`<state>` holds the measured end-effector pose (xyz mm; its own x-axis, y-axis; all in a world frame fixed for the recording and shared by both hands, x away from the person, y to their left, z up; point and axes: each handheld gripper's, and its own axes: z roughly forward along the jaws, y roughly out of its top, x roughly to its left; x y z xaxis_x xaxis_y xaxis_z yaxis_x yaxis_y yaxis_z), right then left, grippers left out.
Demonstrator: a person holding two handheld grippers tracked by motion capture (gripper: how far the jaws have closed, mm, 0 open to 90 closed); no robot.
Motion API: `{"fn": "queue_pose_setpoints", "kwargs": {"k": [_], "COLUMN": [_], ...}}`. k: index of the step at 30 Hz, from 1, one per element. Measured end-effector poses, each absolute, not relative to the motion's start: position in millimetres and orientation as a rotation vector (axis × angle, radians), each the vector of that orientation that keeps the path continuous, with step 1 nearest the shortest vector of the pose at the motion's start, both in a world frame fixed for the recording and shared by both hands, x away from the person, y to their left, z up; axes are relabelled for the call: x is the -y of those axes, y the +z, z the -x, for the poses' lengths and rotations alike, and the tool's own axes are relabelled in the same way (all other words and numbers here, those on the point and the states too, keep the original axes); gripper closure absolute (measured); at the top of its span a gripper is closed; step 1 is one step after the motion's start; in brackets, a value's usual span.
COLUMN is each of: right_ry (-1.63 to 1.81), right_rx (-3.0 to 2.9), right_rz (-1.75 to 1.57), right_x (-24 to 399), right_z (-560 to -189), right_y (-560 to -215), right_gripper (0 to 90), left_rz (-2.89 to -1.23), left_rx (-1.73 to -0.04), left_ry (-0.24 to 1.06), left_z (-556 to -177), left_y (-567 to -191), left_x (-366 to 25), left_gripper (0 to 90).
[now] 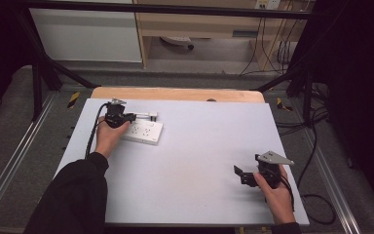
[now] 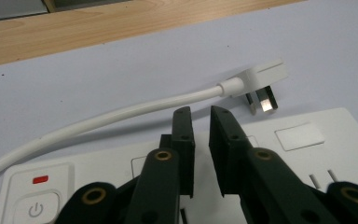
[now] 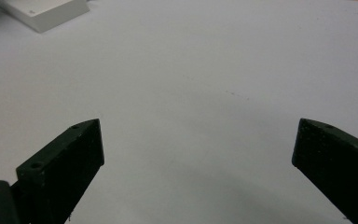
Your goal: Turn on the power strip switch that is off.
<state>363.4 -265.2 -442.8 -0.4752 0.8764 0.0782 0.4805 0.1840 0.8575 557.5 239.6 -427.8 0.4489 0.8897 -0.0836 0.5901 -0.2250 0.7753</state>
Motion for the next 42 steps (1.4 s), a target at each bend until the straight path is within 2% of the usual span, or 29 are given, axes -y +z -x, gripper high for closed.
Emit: {"fn": "queue_pose_setpoints", "kwargs": {"k": [14,42], "right_ry": [1.22,1.219], "right_rx": [-2.035,-2.038], "right_rz": [-1.277,-1.274], "right_x": [265.2,266.1], "right_z": [-363.4,-363.5], "right_y": [-443.2,-443.3], "right_gripper": [2.6,2.6], "left_rz": [-1.919,-1.908], "left_rx": [-1.215,-1.199], "left_ry": [0.458,0.489], "left_z": [-555.1,-550.8], "left_y": [-429.2,-433.9], "left_x": [-236.8,-235.9], "left_gripper": [90.0,90.0]}}
